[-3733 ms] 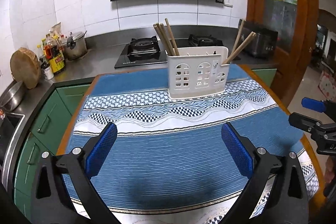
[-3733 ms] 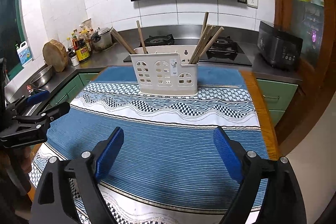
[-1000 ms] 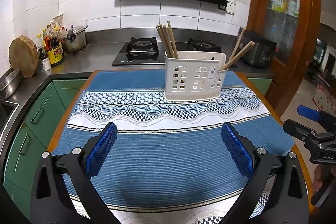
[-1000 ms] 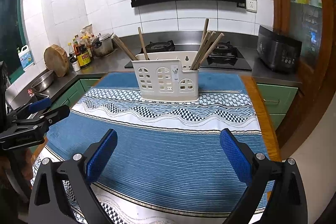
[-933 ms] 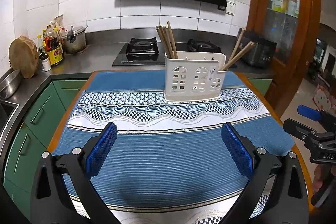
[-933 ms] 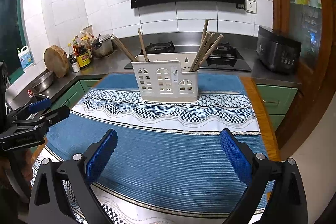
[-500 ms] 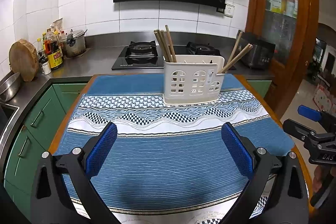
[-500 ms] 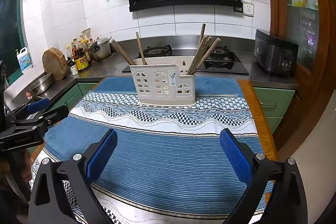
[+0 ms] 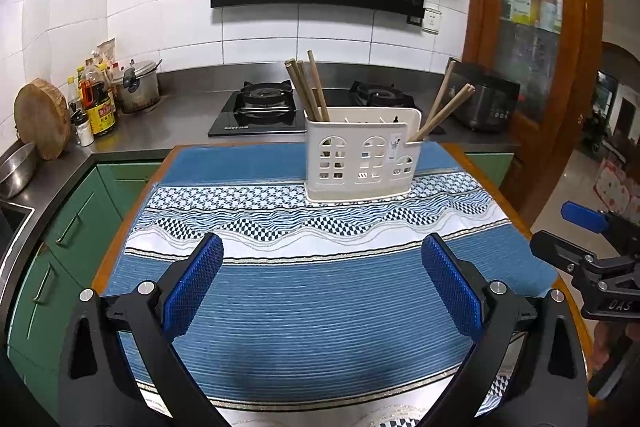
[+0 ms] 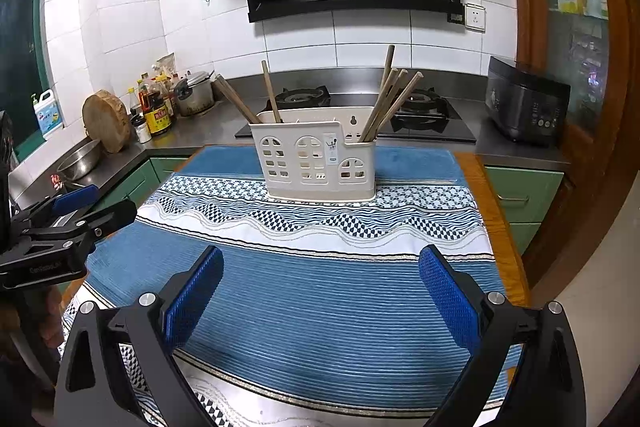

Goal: Organize utensils

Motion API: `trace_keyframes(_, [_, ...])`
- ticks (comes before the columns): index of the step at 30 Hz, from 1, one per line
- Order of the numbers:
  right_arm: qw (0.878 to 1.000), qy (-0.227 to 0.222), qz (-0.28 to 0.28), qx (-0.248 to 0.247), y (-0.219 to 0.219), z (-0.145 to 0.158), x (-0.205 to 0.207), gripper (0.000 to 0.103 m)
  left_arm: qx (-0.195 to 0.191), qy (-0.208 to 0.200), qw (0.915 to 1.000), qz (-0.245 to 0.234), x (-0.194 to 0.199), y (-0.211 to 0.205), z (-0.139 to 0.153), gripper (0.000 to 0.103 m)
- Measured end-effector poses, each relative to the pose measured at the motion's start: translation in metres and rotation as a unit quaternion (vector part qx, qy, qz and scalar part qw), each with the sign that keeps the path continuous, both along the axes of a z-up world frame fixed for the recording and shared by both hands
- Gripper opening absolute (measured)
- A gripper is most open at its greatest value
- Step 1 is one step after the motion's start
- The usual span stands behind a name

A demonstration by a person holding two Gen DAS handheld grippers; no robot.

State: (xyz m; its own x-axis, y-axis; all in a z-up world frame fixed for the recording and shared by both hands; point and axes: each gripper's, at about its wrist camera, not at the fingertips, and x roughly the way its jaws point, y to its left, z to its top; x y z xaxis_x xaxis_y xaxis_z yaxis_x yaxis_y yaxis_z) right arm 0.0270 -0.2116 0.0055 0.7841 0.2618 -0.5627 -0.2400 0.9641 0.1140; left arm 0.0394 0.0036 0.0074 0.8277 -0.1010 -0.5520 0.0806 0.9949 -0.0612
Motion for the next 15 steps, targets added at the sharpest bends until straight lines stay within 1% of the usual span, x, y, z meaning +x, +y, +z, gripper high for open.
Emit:
trace_keyframes(4, [1.000,-0.002,0.000,-0.001,0.0012,0.0005,0.0001,0.095,0.002,-0.006,1.0000,0.007,-0.0006,0.0012,0.0007,0.098])
trace_keyframes(12, [1.000,-0.003,-0.005,0.001,-0.0008,0.0006,-0.0005,0.095,-0.009,0.001,0.9999,0.007,0.0015,0.0037,-0.0014,0.098])
trace_keyframes(15, [1.000,-0.003,-0.005,0.001,-0.0015,0.0010,0.0003,0.095,-0.007,0.001,0.9999,0.008,0.0018,0.0034,-0.0018,0.098])
